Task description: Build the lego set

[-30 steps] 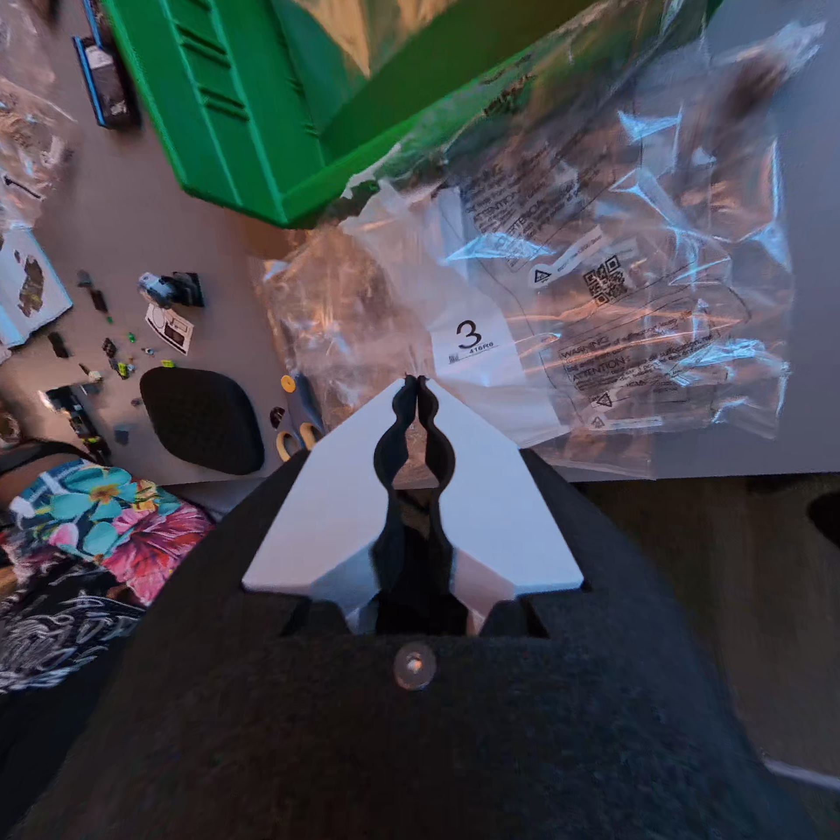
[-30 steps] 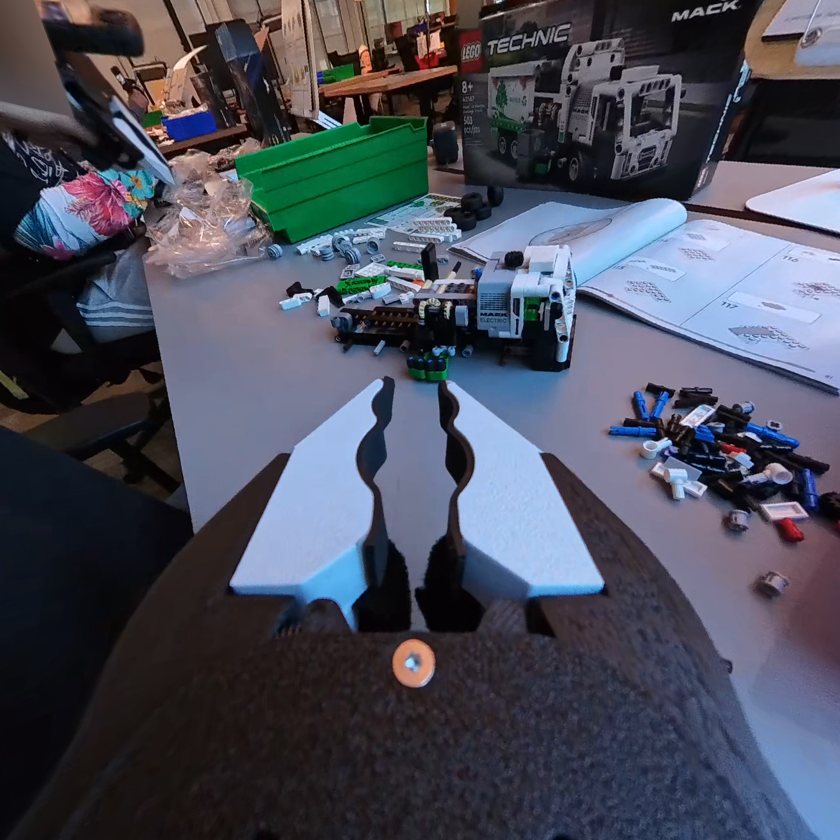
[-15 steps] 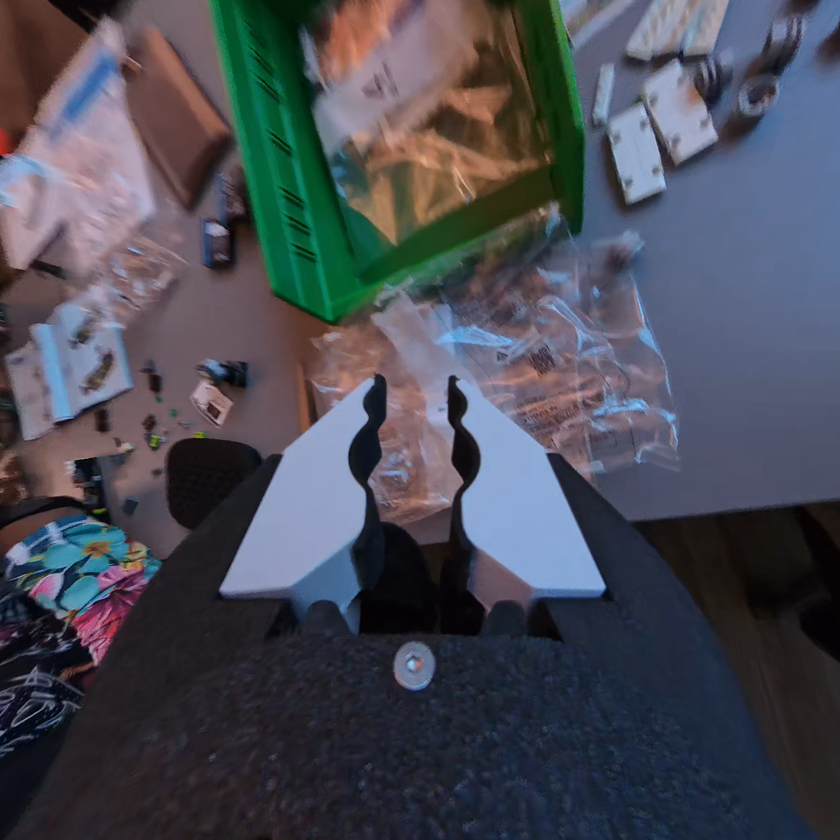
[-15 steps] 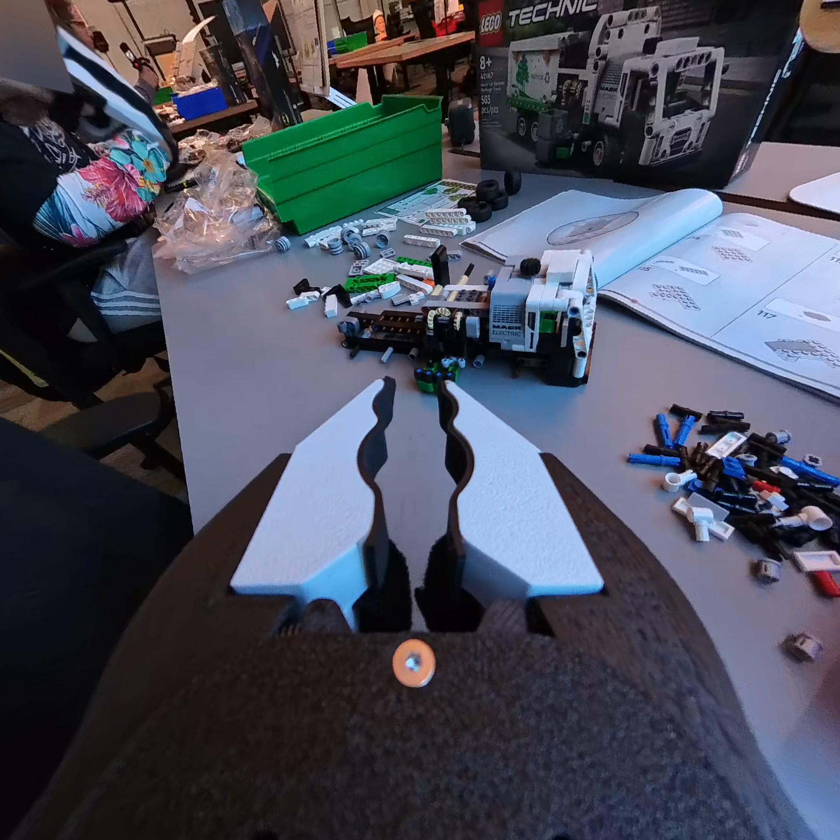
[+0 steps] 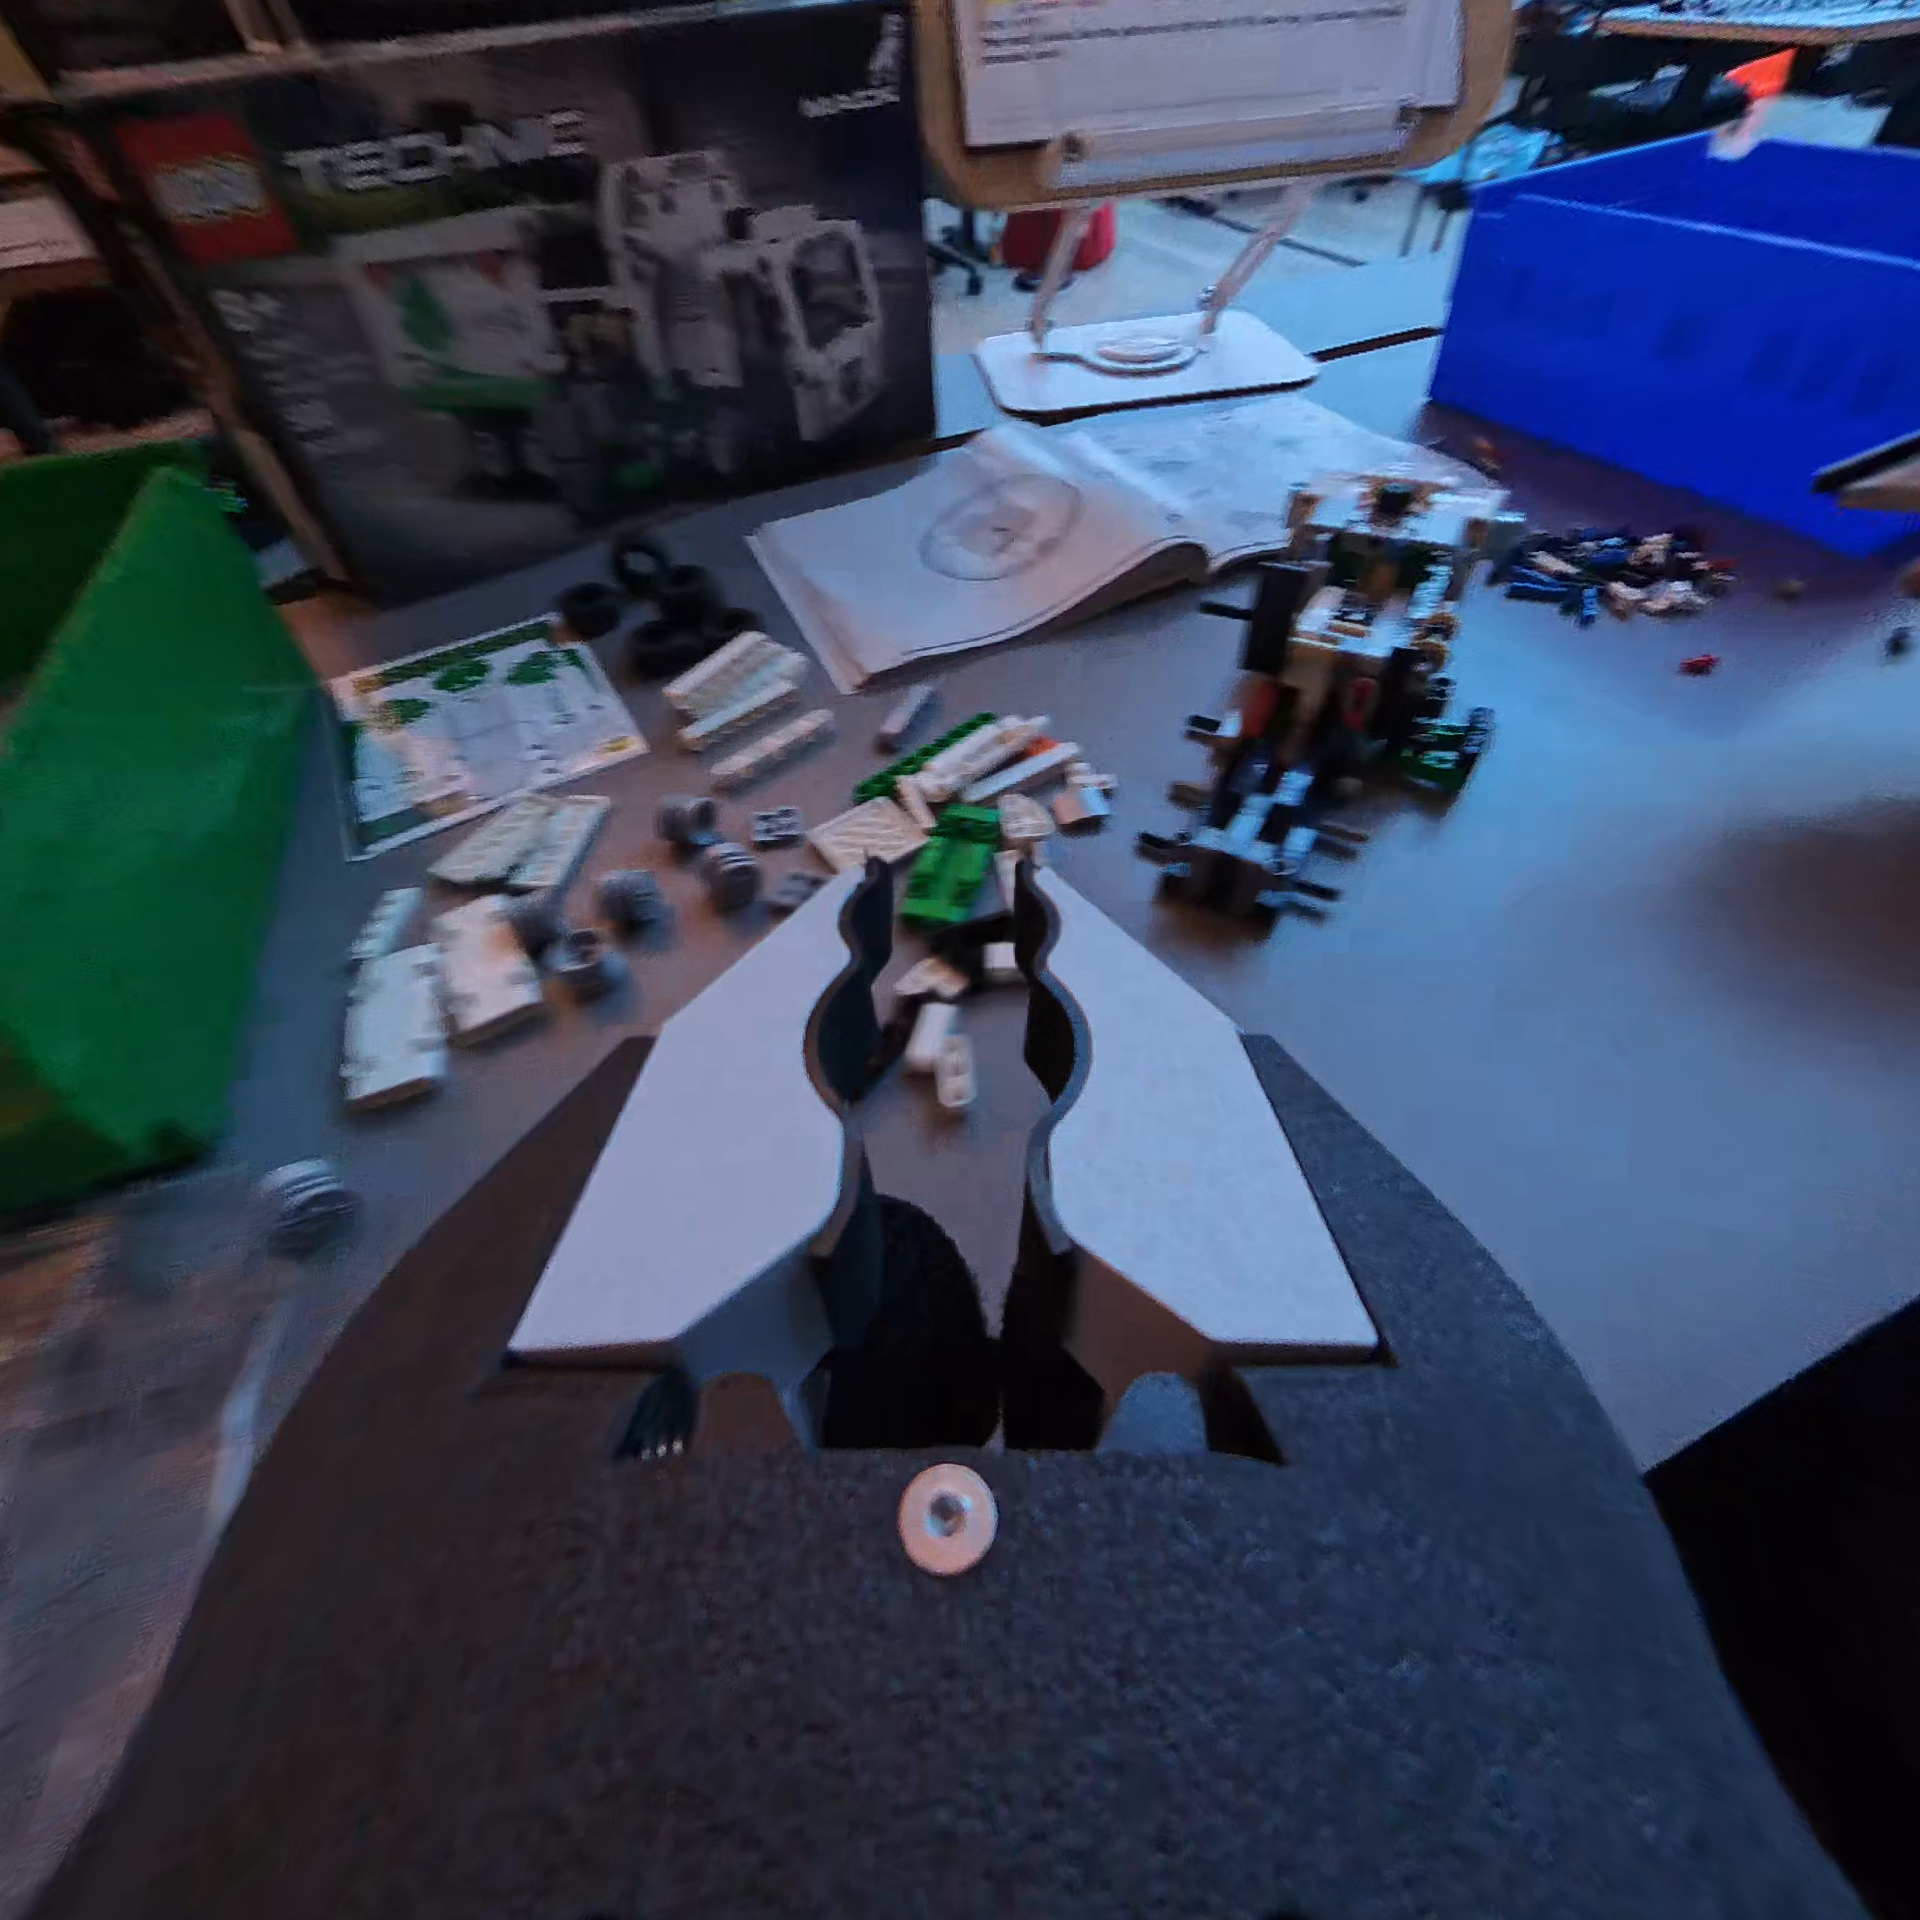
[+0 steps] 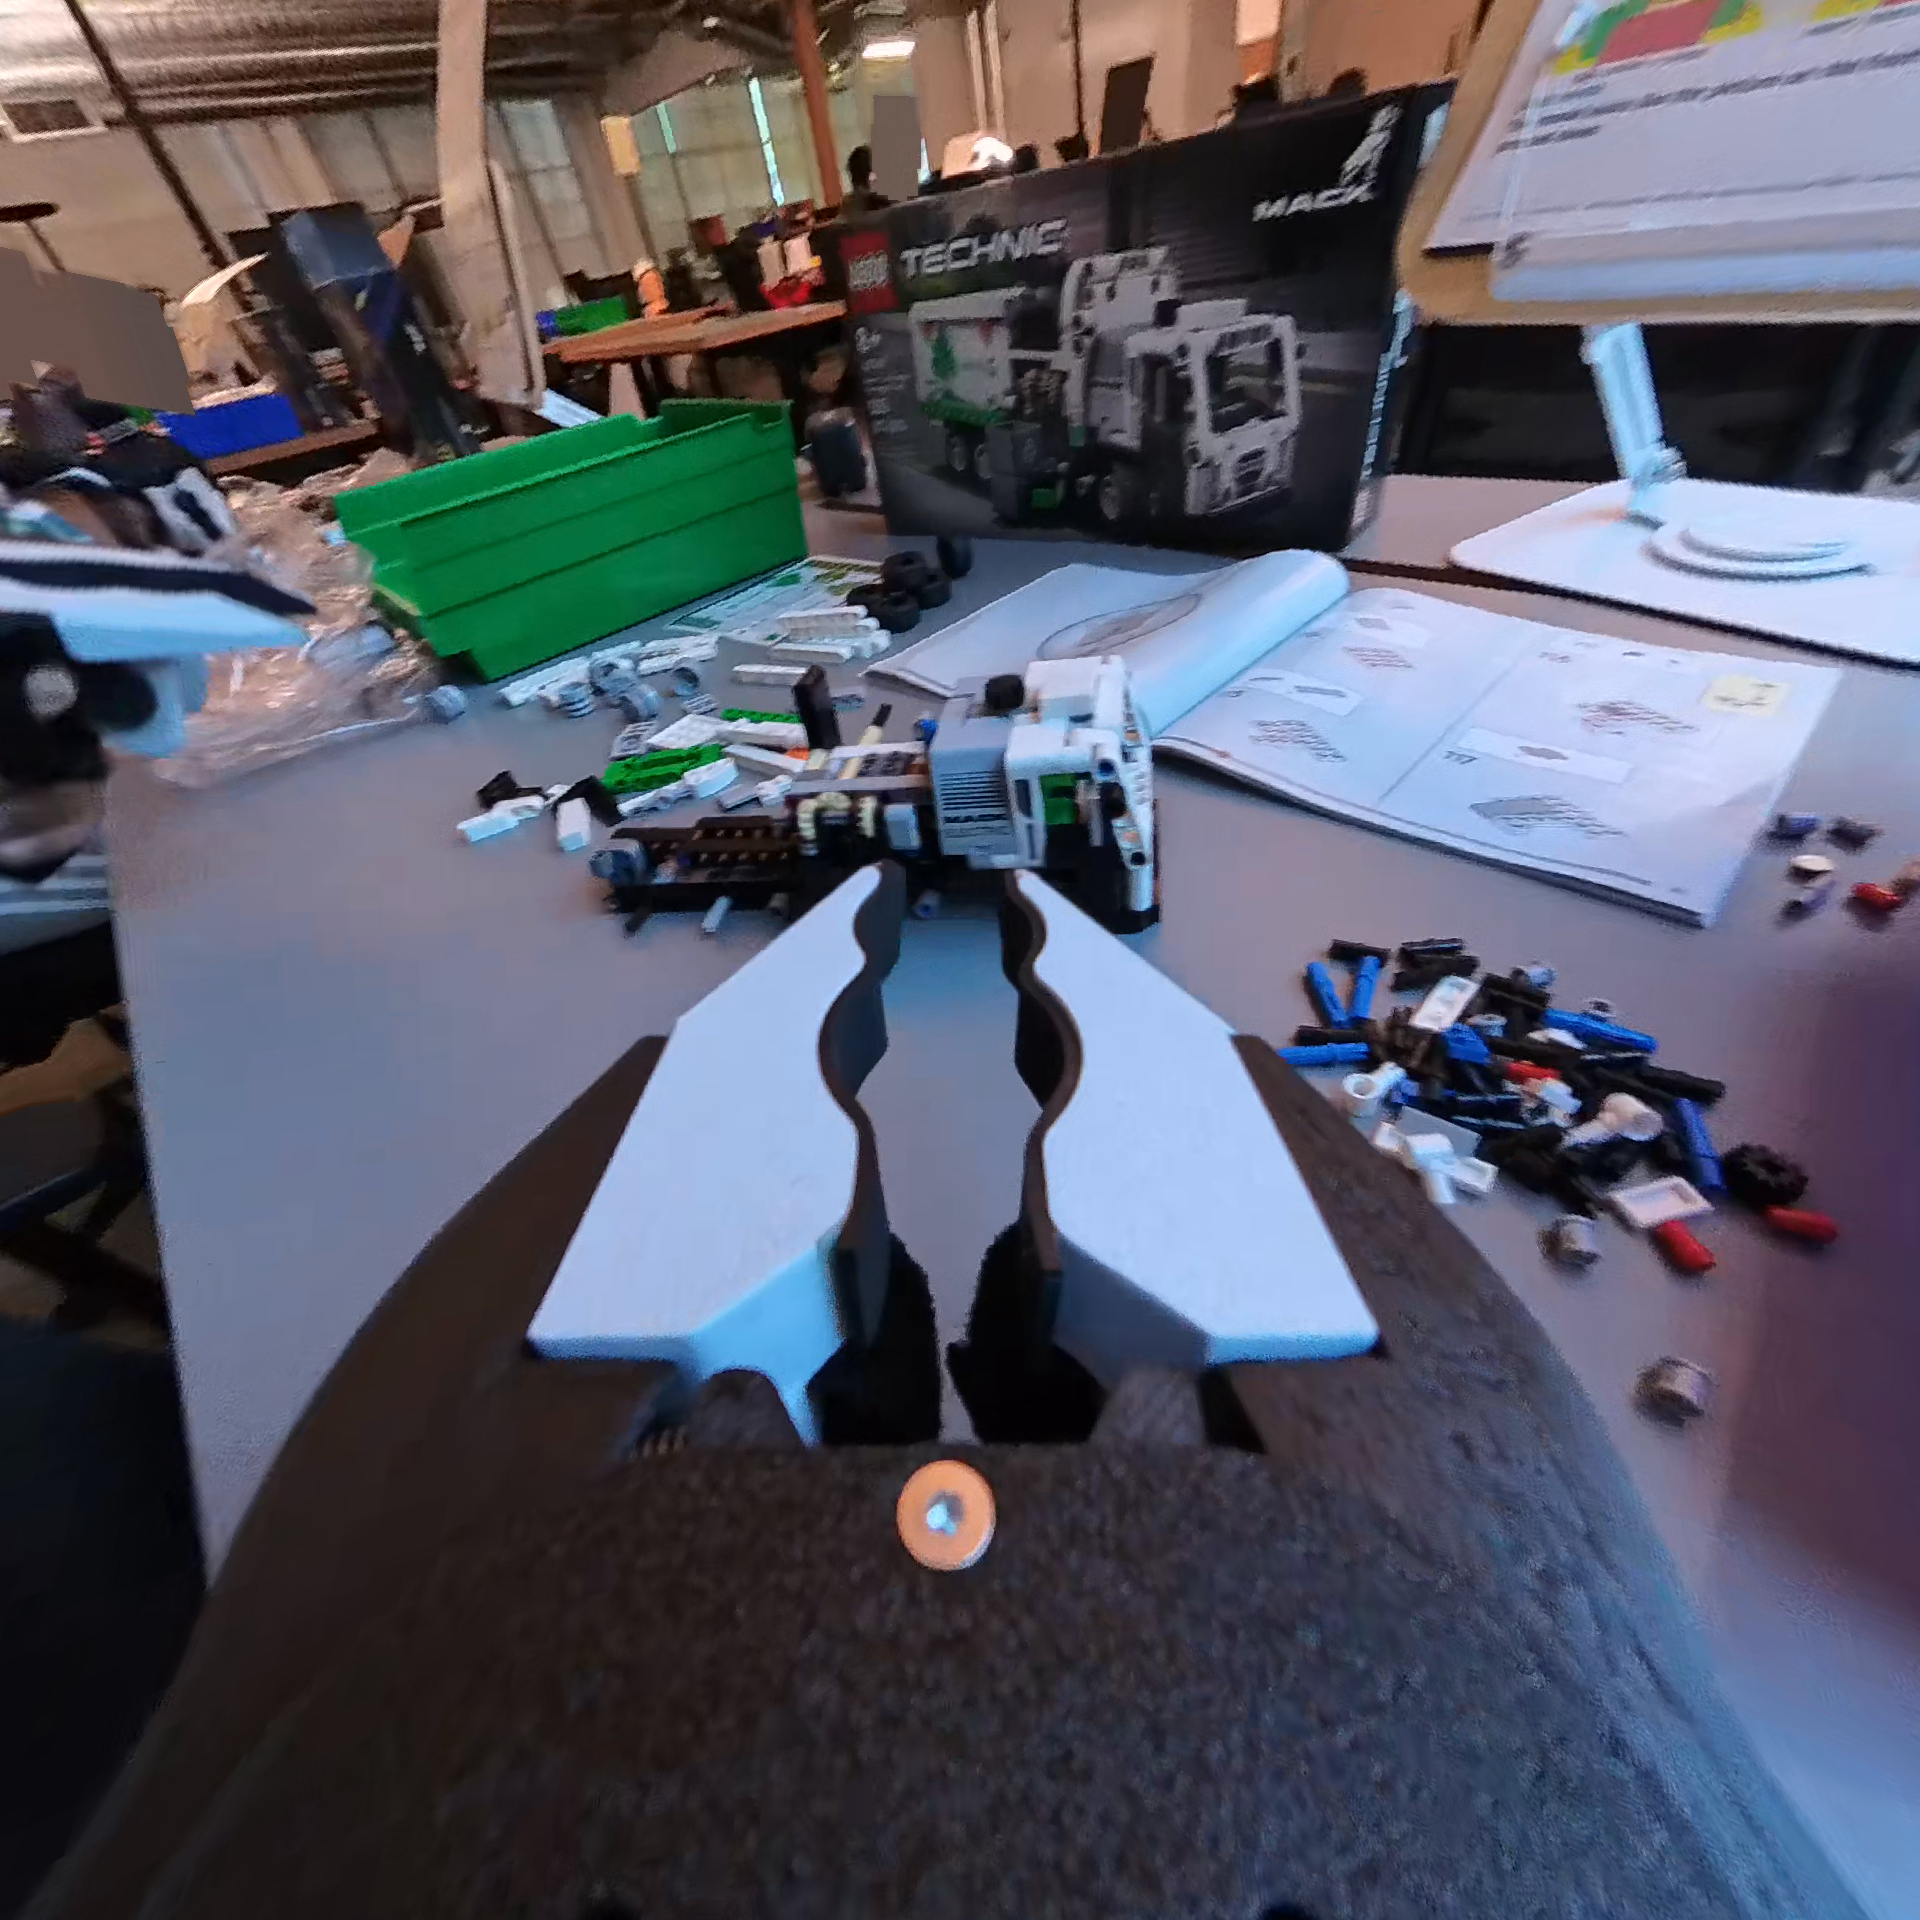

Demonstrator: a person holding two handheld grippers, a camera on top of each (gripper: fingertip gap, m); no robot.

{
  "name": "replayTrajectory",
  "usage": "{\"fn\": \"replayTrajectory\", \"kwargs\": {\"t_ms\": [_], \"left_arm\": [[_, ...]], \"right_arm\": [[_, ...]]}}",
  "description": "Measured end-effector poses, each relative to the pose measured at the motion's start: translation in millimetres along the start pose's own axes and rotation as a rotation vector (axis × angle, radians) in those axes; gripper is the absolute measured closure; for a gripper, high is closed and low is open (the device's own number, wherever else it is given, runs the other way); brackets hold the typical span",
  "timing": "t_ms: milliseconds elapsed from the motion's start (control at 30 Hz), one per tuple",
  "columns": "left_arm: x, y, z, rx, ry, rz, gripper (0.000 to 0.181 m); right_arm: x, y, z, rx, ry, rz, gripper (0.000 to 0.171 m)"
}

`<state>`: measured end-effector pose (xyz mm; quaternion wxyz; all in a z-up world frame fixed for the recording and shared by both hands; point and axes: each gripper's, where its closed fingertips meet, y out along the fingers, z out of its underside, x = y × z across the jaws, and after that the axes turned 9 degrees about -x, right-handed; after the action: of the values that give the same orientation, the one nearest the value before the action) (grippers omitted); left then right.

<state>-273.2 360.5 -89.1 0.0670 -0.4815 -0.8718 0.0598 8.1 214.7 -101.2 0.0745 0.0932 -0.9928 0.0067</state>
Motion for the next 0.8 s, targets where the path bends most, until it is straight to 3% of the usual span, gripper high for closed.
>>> {"fn": "replayTrajectory", "kwargs": {"t_ms": [100,233,367,567,700,800], "left_arm": [[-53,26,16,0.001,-0.057,0.128,0.160],[-79,49,26,0.009,-0.112,0.211,0.159],[-70,58,20,-0.036,-0.033,0.205,0.159],[-77,62,20,-0.002,-0.175,0.371,0.159],[-57,66,0,-0.141,-0.188,0.304,0.160],[-51,76,-1,-0.143,-0.114,0.236,0.159]], "right_arm": [[-6,-3,-6,-0.042,0.026,0.008,0.153],[-8,-4,-9,-0.070,0.001,0.008,0.153],[-10,5,3,0.016,-0.042,0.015,0.148],[-18,4,6,0.042,-0.089,0.091,0.147],[-34,2,6,0.052,-0.078,0.186,0.146],[-48,1,9,0.077,-0.069,0.269,0.146]]}}
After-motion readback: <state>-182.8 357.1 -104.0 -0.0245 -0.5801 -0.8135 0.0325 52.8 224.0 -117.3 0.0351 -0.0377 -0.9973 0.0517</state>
